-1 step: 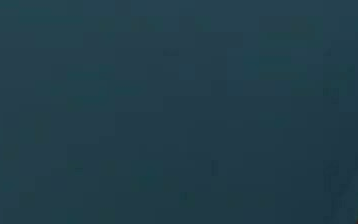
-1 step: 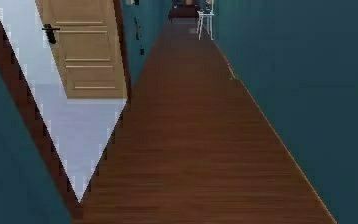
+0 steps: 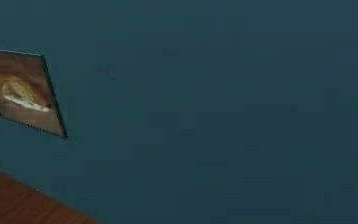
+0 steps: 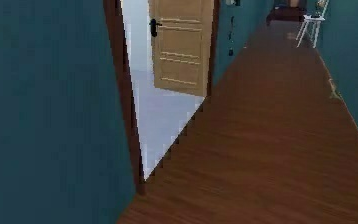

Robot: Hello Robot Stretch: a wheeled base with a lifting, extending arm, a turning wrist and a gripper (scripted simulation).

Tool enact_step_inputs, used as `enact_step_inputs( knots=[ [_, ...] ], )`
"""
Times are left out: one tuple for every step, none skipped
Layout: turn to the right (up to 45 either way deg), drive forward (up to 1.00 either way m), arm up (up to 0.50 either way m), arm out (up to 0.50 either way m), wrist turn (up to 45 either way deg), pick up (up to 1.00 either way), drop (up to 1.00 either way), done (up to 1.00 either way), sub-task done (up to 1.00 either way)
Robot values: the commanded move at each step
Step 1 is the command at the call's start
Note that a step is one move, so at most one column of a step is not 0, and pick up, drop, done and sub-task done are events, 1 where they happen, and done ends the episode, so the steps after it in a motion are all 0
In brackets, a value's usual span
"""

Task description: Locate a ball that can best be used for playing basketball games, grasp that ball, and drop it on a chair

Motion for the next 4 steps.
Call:
enact_step_inputs(
  knots=[
    [0.0, 0.30, 0.00, 0.00, 0.0, 0.00, 0.00, 0.00, 0.00],
    [-45.0, 0.00, 0.00, 0.00, 0.0, 0.00, 0.00, 0.00, 0.00],
    [-36.0, 0.00, 0.00, 0.00, 0.0, 0.00, 0.00, 0.00, 0.00],
    [0.0, 0.45, 0.00, 0.00, 0.0, 0.00, 0.00, 0.00, 0.00]
  ],
)
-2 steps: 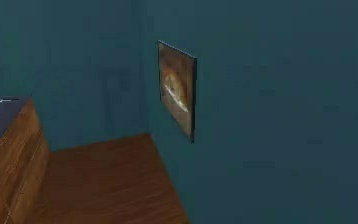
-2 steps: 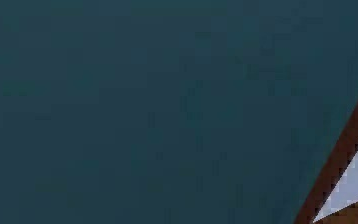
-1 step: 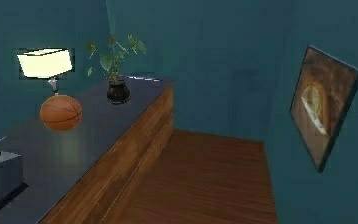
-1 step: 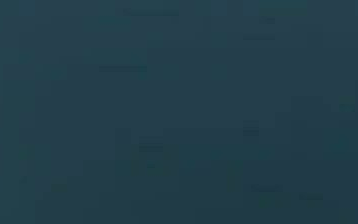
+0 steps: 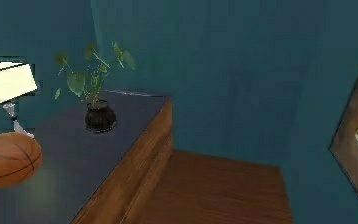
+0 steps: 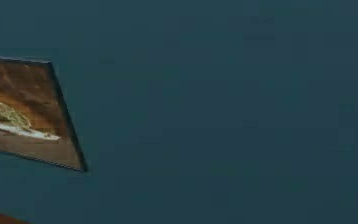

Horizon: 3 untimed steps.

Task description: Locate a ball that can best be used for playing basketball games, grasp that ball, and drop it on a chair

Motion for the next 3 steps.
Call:
enact_step_inputs(
  knots=[
    [-45.0, 0.00, 0.00, 0.00, 0.0, 0.00, 0.00, 0.00, 0.00],
    [-45.0, 0.00, 0.00, 0.00, 0.0, 0.00, 0.00, 0.00, 0.00],
    [-39.0, 0.00, 0.00, 0.00, 0.0, 0.00, 0.00, 0.00, 0.00]
  ],
)
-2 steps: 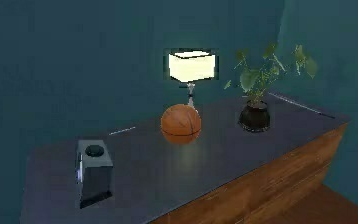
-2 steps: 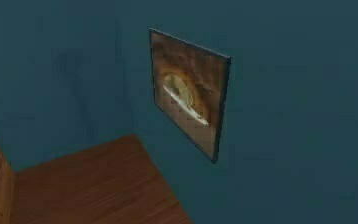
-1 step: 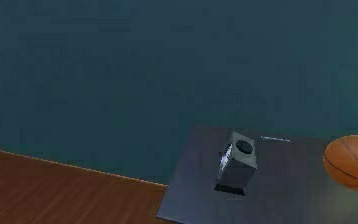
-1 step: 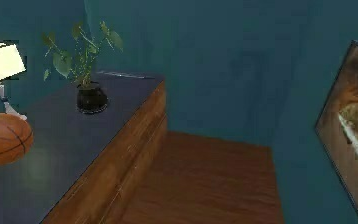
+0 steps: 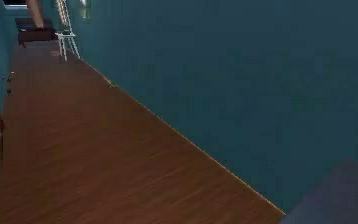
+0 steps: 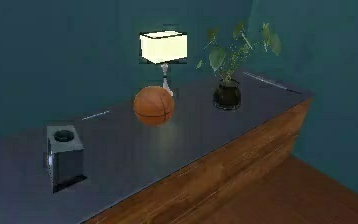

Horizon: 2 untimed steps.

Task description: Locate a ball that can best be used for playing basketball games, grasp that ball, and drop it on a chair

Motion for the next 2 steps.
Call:
enact_step_inputs(
  knots=[
    [45.0, 0.00, 0.00, 0.00, 0.0, 0.00, 0.00, 0.00, 0.00],
    [42.0, 0.00, 0.00, 0.00, 0.0, 0.00, 0.00, 0.00, 0.00]
  ],
)
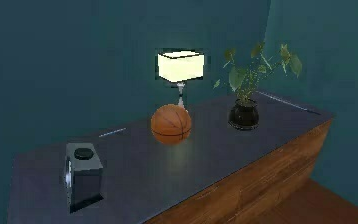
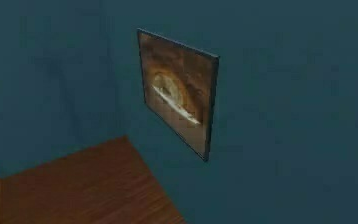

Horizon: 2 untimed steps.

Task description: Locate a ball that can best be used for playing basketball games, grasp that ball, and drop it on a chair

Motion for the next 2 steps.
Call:
enact_step_inputs(
  knots=[
    [0.0, 0.35, 0.00, 0.00, 0.0, 0.00, 0.00, 0.00, 0.00],
    [-45.0, 0.00, 0.00, 0.00, 0.0, 0.00, 0.00, 0.00, 0.00]
  ],
)
